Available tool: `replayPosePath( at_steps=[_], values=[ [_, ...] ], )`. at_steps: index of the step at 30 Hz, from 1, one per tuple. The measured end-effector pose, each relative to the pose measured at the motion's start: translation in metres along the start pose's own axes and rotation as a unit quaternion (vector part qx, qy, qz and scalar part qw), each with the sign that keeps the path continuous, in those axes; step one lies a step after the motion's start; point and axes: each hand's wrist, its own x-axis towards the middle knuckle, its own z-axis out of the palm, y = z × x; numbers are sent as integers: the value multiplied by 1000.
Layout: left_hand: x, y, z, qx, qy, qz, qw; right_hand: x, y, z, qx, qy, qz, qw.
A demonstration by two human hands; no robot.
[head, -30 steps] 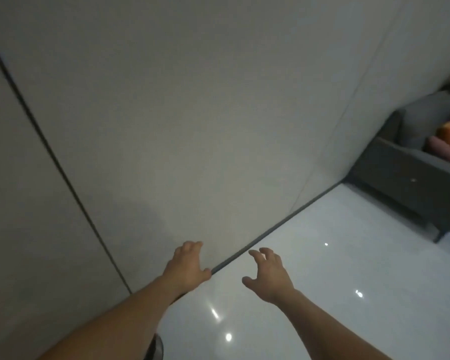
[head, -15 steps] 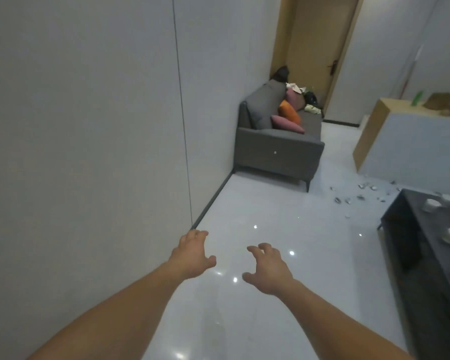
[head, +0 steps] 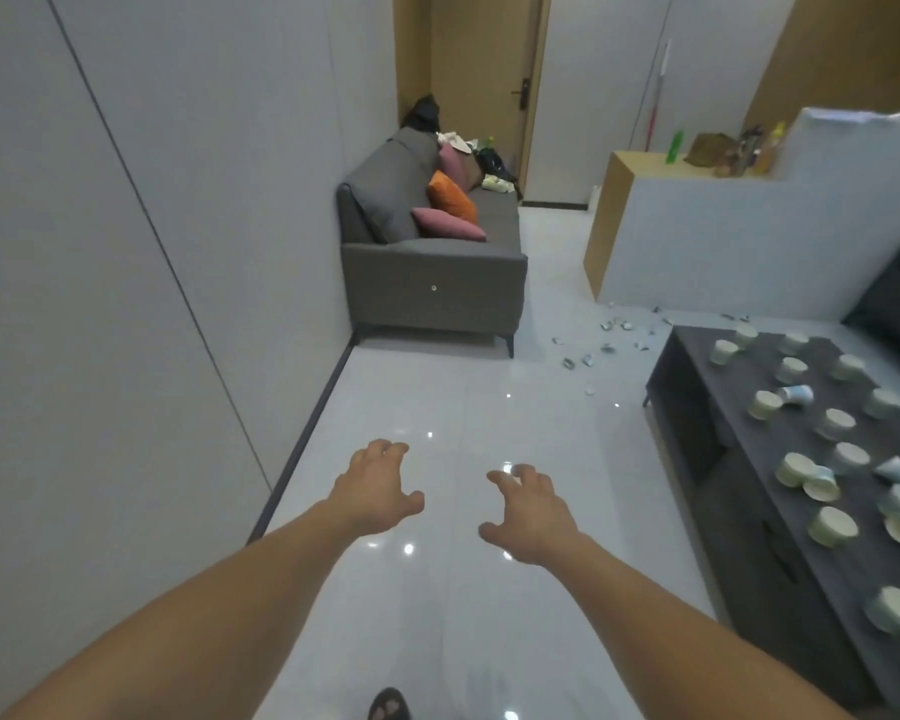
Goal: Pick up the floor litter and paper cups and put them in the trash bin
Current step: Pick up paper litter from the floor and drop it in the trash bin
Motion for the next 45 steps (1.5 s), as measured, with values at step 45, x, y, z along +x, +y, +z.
replayPosePath(
  at_steps=[45],
  values=[
    [787, 367, -26, 28, -104, 182, 977, 605, 384, -280, 40, 36, 187, 981]
  ],
)
